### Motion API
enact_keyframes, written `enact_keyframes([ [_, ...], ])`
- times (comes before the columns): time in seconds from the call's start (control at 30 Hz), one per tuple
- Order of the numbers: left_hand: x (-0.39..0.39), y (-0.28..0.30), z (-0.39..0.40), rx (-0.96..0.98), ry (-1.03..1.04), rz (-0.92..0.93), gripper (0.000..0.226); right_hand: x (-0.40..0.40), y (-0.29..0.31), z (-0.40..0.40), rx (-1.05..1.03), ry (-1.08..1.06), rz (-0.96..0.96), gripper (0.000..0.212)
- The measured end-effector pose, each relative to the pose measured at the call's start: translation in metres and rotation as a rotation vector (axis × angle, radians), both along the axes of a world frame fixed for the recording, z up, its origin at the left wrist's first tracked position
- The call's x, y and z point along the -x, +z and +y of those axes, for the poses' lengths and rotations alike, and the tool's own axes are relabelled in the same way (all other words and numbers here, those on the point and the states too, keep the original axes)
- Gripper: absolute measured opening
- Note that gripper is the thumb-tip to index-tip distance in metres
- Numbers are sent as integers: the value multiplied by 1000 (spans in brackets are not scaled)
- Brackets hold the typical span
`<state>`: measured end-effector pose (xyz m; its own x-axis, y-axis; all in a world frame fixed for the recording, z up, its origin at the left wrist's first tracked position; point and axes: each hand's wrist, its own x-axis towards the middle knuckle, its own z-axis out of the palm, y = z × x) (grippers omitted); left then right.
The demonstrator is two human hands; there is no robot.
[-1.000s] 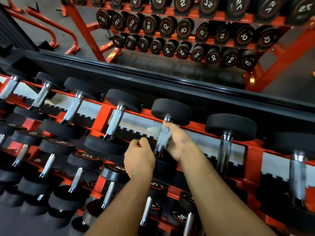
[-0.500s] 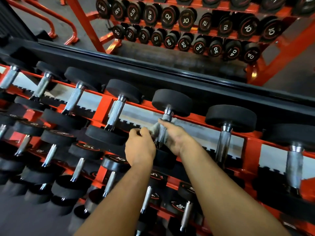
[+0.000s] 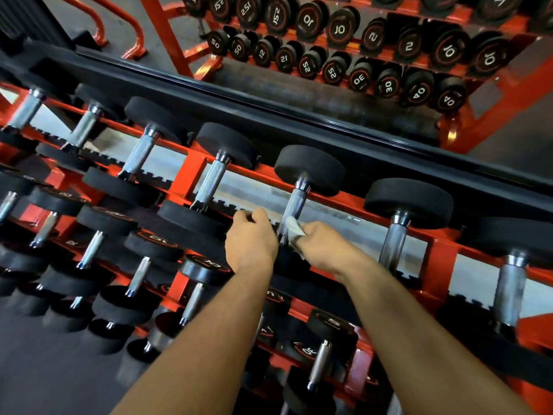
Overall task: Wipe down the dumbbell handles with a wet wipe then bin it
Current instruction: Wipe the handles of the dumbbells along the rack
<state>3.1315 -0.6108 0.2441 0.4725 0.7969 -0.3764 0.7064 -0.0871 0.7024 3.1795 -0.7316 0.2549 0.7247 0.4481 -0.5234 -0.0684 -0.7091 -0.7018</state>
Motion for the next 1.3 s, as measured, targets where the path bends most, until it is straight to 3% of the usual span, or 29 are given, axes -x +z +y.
enact_keyframes([
  [0.1, 0, -3, 1, -14, 0, -8, 32, -12, 16, -9, -59, 39, -130, 27],
  [0.17, 0, -4, 1, -21, -6, -21, 33, -24, 17, -8, -109, 64, -427, 26],
  [0.2, -1, -5, 1, -26, -7, -22, 34, -31, 11, -5, -72, 162, -603, 38],
  [0.27, -1, -7, 2, -39, 1, -22, 39, -41, -8, 0, 99, 565, -785, 64],
  [0.37, -2, -11, 3, -36, 15, -45, 43, -43, -24, 6, 246, 998, -820, 76],
  [0.6, -3, -13, 4, -53, -8, -17, 42, -45, -8, -22, 307, 1224, -902, 62],
  [0.7, -3, -15, 5, -42, -24, -1, 41, -44, 0, -37, 378, 1262, -946, 46],
  [0.77, -1, -12, 4, -35, -31, 5, 42, -35, 7, -49, 395, 1090, -862, 52],
  [0.83, 1, -9, 2, -31, -23, -5, 42, -22, 14, -64, 301, 772, -762, 59],
  [0.93, 3, -4, -2, -32, -18, -24, 44, -3, 18, -93, 43, 266, -615, 49],
  [1.03, 10, 1, -7, 3, -19, -81, 49, 15, 17, -126, -62, -165, -413, 43],
  [1.17, 35, 8, -42, -121, -128, -102, 46, 33, 5, -177, -236, -455, -273, 39],
  [1.3, 64, 11, -113, -284, -223, -81, 60, 54, 23, -199, -404, -674, -152, 40],
])
